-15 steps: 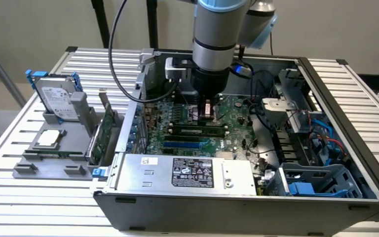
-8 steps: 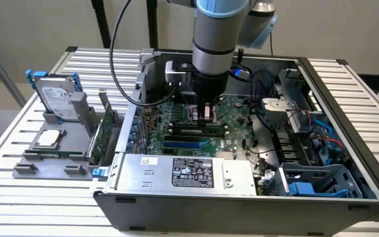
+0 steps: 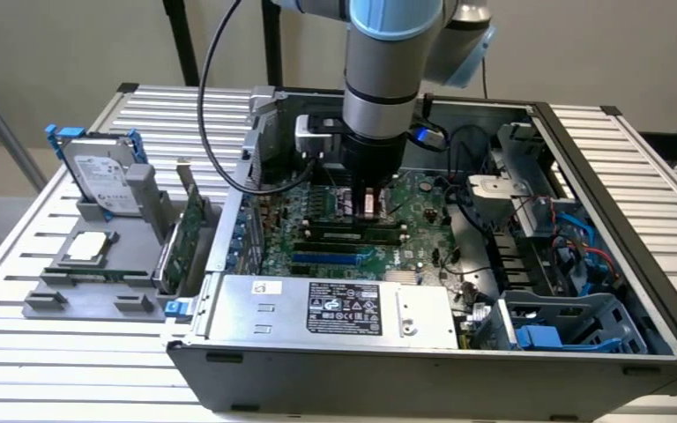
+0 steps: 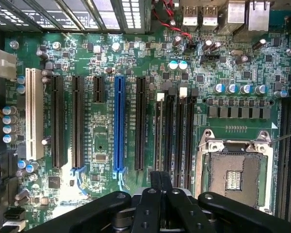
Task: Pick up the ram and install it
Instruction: 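Press down the ram until it locks into place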
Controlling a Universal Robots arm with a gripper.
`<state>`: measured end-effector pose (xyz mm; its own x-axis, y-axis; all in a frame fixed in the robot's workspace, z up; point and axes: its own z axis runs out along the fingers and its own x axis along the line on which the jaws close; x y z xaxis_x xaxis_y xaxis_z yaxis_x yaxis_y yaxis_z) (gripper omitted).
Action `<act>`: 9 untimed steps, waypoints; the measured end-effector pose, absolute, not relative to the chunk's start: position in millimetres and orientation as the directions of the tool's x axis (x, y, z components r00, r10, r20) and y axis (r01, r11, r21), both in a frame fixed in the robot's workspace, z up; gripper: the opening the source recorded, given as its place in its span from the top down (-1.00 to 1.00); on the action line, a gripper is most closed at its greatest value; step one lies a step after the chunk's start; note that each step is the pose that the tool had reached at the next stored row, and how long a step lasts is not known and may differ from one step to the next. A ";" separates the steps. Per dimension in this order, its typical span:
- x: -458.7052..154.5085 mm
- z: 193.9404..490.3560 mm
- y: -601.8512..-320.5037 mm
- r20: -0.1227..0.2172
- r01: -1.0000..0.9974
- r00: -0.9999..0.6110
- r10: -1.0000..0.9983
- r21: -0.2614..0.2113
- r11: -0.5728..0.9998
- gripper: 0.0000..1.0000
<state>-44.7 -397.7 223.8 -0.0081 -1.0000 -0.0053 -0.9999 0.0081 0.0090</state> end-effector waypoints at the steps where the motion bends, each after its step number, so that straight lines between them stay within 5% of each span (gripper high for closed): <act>1: -44.7 224.7 -397.7 -0.005 -1.000 -0.008 -1.000 0.009 0.008 1.00; 9: -44.8 251.0 -397.6 -0.006 -1.000 -0.008 -1.000 0.008 0.008 1.00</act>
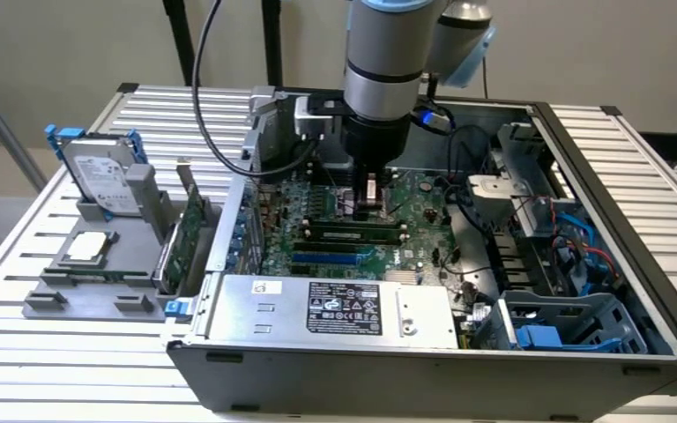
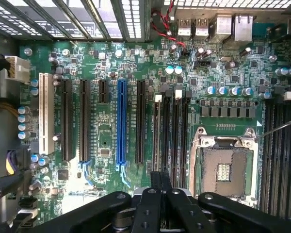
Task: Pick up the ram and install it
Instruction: 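Press down the ram until it locks into place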
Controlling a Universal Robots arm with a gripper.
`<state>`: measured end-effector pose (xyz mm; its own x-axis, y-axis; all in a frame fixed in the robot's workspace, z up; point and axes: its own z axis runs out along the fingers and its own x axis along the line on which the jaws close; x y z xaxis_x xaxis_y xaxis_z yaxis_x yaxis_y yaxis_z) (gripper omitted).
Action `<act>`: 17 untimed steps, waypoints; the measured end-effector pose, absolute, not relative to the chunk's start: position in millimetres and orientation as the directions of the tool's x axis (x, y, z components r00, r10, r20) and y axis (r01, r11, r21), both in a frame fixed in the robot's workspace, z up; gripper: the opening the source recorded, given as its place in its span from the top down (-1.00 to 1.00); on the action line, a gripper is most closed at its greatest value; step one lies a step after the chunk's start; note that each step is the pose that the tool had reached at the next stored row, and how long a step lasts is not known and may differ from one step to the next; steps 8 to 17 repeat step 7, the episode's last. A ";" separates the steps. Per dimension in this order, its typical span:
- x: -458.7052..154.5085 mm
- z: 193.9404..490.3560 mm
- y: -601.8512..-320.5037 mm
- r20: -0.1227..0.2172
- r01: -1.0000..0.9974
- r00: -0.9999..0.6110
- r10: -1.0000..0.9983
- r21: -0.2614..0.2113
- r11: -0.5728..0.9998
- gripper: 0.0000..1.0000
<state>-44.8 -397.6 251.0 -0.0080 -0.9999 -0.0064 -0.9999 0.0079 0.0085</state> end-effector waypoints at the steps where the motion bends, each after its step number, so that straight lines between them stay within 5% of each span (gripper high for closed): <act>1: -44.8 251.0 -397.6 -0.007 -1.000 -0.008 -1.000 0.008 0.008 1.00; 17: -44.9 251.1 -397.6 -0.006 -1.000 -0.008 -1.000 0.009 0.008 1.00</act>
